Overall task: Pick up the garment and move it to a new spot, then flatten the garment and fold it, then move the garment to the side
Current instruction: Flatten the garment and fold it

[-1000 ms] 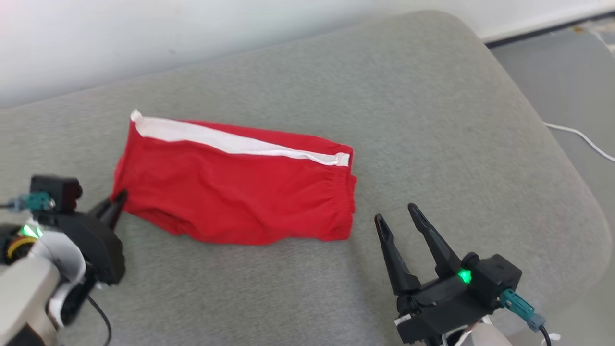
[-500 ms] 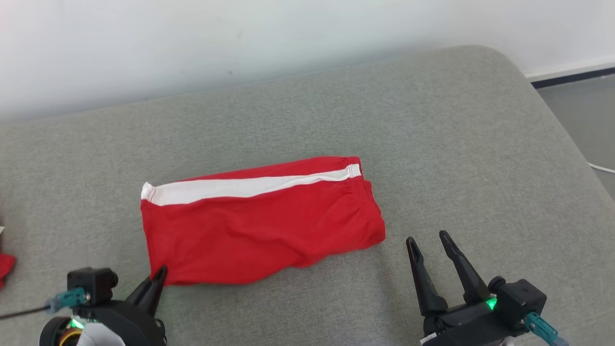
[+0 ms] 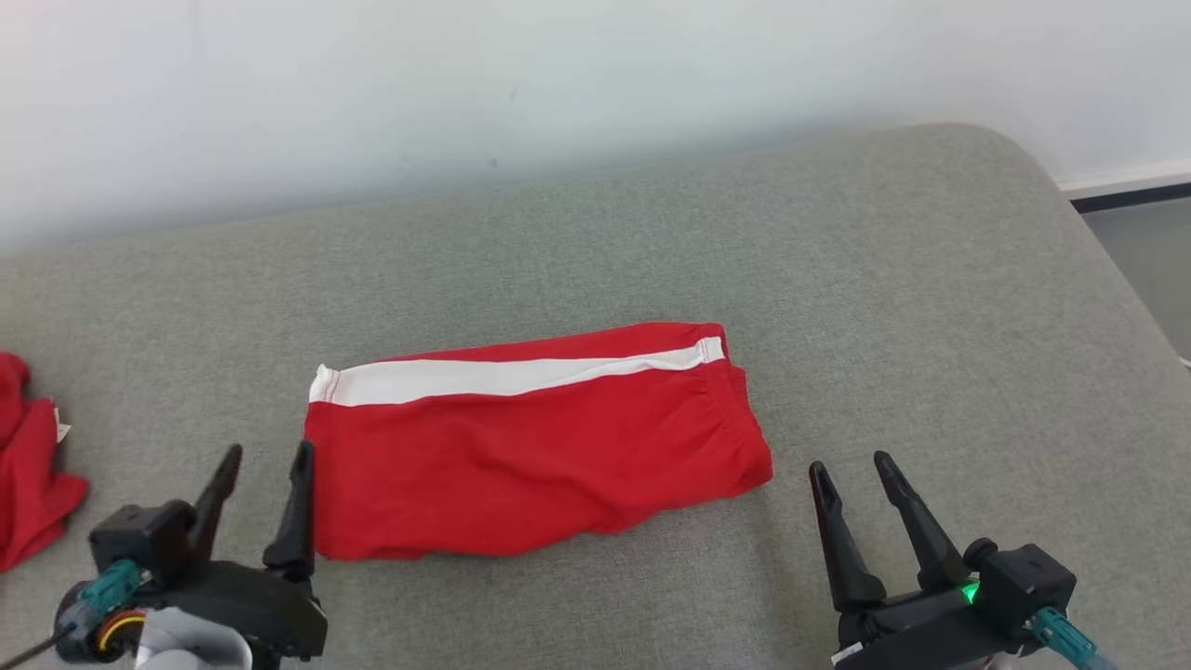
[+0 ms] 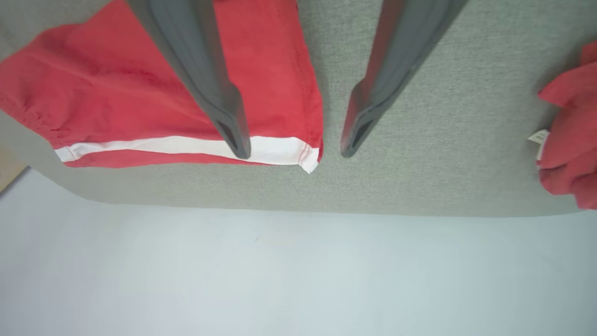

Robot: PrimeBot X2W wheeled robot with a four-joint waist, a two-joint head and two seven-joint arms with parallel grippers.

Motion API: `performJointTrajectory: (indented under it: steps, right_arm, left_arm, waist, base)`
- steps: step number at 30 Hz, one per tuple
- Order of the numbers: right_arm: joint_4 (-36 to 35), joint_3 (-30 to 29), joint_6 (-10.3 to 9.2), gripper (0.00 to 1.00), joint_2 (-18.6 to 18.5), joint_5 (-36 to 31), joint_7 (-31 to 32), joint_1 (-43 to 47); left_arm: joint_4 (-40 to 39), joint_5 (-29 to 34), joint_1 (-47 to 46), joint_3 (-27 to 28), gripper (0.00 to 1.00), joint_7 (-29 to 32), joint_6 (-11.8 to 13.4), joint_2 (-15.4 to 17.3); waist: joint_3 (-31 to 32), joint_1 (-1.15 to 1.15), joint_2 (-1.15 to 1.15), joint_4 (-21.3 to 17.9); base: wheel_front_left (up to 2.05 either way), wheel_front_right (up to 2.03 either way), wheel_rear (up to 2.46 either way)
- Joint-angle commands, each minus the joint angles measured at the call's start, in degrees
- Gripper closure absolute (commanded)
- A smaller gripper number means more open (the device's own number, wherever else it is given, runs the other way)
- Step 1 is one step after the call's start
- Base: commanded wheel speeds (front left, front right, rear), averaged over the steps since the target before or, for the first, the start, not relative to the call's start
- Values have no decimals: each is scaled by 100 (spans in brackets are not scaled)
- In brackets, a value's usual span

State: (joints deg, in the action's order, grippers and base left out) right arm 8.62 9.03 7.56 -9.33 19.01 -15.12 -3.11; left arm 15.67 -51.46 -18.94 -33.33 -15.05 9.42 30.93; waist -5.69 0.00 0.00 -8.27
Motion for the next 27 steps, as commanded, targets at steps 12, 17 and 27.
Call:
performJointTrajectory:
  steps: [12, 17, 27]
  right_arm:
    - [80, -304, -14, 0, 152, -146, -3, 193]
    - [129, -401, -14, 0, 149, -153, -3, 292]
    - [412, -467, -14, 0, 134, -206, -2, 238]
  left_arm:
    - [-938, 2467, 1353, 2029, 0, -17, -146, -819]
    - [-1178, 3001, 1784, 2774, 0, -17, -309, -1267]
    - [-1157, 3762, 2342, 3479, 0, -18, -846, -1899]
  waist:
    - [215, 0, 0, 325]
    - [256, 0, 0, 437]
    - [317, 0, 0, 607]
  base:
    - [0, 0, 0]
    - [0, 0, 0]
    - [0, 0, 0]
